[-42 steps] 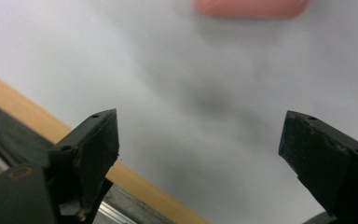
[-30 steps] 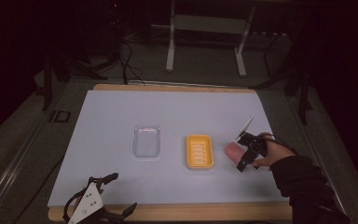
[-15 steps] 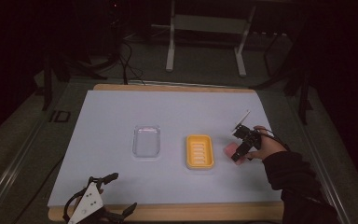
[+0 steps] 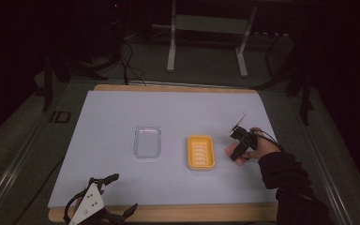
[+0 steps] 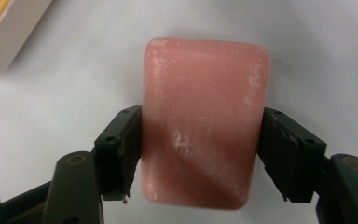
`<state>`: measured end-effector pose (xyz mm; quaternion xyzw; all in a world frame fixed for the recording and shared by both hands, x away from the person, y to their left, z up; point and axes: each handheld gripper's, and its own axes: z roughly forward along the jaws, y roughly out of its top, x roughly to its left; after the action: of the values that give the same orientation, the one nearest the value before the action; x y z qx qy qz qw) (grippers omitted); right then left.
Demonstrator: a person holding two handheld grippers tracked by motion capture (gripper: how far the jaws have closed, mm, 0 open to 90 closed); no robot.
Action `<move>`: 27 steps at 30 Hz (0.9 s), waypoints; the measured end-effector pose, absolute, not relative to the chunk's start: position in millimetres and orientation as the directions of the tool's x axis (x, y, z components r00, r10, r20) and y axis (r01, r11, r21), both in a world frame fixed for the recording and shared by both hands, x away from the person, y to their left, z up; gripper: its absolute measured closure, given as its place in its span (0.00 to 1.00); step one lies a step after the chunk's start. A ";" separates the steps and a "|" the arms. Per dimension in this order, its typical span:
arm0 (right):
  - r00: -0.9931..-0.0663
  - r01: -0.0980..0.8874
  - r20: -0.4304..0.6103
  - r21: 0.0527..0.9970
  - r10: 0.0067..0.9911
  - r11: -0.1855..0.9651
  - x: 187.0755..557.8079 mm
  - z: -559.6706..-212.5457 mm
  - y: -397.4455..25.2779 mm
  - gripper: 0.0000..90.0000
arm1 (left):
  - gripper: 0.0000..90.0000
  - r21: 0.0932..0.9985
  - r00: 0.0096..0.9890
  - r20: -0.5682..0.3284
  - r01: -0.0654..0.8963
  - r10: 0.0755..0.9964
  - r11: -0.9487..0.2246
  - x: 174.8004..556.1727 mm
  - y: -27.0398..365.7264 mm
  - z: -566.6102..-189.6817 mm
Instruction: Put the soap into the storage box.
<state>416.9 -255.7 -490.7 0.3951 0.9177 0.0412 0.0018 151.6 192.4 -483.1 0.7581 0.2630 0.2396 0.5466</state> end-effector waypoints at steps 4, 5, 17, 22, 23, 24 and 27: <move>-0.690 0.723 0.031 0.073 0.723 0.687 417.6 -495.8 -255.4 0.39 | 0.00 0.955 0.747 0.074 0.138 0.661 -0.263 151.8 192.3 -483.1; -0.693 0.720 0.028 0.072 0.720 0.690 417.8 -497.2 -255.5 0.39 | 0.00 0.954 0.747 0.075 0.138 0.660 -0.265 151.8 192.2 -483.2; -0.645 0.762 -0.024 0.059 0.764 0.645 413.4 -498.3 -249.8 0.41 | 0.00 0.953 0.747 0.077 0.140 0.661 -0.269 151.3 192.0 -483.5; -0.534 0.845 -0.018 0.025 0.845 0.535 415.0 -498.2 -248.7 0.41 | 0.00 0.954 0.749 0.076 0.138 0.659 -0.268 150.8 191.9 -483.2; -0.518 0.855 -0.016 0.018 0.855 0.519 415.3 -498.0 -248.5 0.41 | 0.00 0.954 0.749 0.075 0.138 0.658 -0.265 150.9 191.9 -483.2; -0.507 0.862 -0.018 0.013 0.862 0.507 415.7 -497.9 -248.1 0.41 | 0.00 0.955 0.750 0.074 0.138 0.658 -0.264 151.0 191.9 -483.1; -0.483 0.876 -0.024 0.008 0.875 0.483 416.0 -495.6 -245.5 0.41 | 0.00 0.955 0.750 0.072 0.139 0.658 -0.263 151.1 192.0 -483.0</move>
<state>416.0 -245.5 -495.6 0.5084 0.8610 -0.0028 0.0121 151.1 192.0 -483.0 0.7586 0.2625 0.2370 0.5472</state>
